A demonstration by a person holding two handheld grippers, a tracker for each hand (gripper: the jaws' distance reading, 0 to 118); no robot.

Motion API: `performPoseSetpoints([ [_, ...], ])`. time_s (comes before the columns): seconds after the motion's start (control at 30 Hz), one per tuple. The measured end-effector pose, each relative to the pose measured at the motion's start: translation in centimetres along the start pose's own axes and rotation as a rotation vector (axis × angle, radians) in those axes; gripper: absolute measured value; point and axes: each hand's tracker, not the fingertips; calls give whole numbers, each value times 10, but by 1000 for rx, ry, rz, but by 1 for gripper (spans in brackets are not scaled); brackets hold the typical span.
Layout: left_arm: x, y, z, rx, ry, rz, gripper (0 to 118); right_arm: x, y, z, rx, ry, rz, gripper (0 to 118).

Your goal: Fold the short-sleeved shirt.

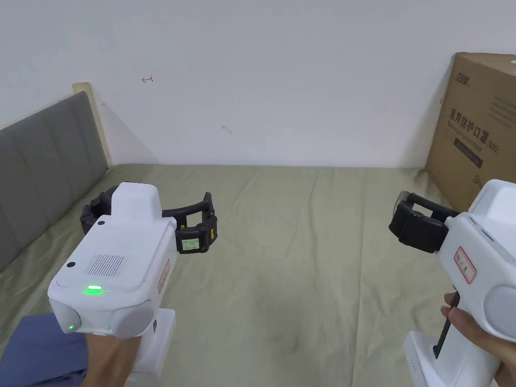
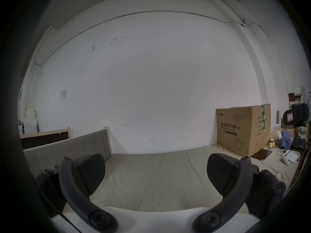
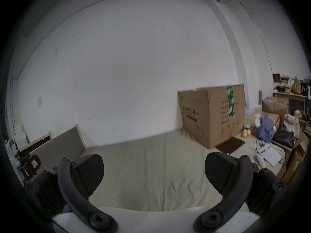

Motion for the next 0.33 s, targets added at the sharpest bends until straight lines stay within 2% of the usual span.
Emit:
performPoseSetpoints([
  [0.17,-1,0,0,6,1,9,118,-2,-7,5,123,14,99,118],
  [0.33,1,0,0,10,2,5,118,-2,-9,4,152,18,135,118],
])
